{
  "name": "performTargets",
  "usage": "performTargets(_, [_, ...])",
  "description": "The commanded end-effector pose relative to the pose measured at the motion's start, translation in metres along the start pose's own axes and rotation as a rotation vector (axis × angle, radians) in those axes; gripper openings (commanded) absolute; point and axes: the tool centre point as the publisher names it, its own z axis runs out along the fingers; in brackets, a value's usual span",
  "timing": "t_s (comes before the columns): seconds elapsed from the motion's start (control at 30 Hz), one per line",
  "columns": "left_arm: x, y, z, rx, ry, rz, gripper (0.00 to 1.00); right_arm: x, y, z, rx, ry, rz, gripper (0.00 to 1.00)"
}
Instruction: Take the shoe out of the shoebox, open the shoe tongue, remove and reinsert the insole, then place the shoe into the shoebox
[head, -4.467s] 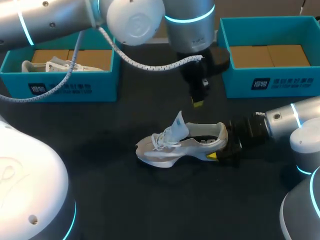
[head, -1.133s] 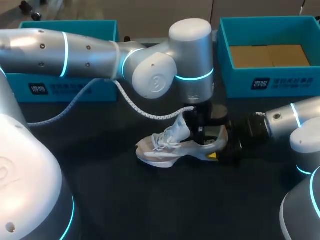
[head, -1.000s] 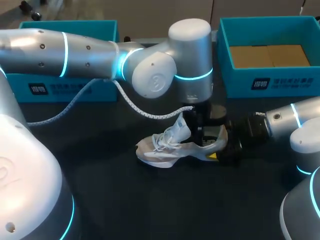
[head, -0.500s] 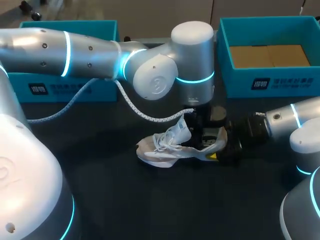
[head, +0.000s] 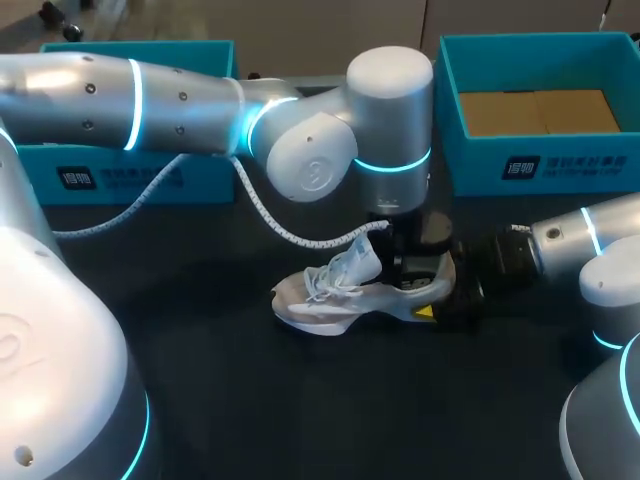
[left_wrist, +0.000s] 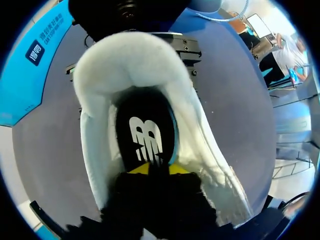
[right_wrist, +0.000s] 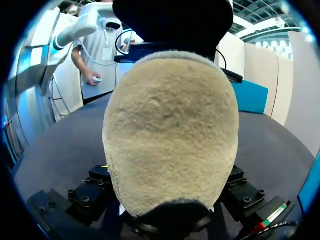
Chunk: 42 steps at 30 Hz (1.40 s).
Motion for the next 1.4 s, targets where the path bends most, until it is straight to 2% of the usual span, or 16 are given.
performTargets(0.03, [0.002, 0.005, 0.037, -0.001, 0.0, -0.002, 0.0, 0.0, 0.0, 0.001, 0.003, -0.002, 0.0, 0.0])
performTargets(0.5, [0.01, 0.017, -0.005, 0.056, -0.033, -0.033, 0.0, 0.0, 0.0, 0.001, 0.003, -0.002, 0.0, 0.0])
performTargets(0.8, [0.013, 0.019, -0.02, 0.066, -0.017, -0.019, 0.0, 0.0, 0.0, 0.001, 0.003, -0.002, 0.0, 0.0])
performTargets(1.1, [0.017, 0.026, -0.04, 0.137, 0.011, -0.022, 0.0, 0.0, 0.0, 0.001, 0.003, -0.002, 0.0, 0.0])
performTargets(1.4, [0.018, 0.033, -0.053, 0.156, 0.011, -0.044, 0.0, 0.0, 0.0, 0.001, 0.003, -0.002, 0.0, 0.0])
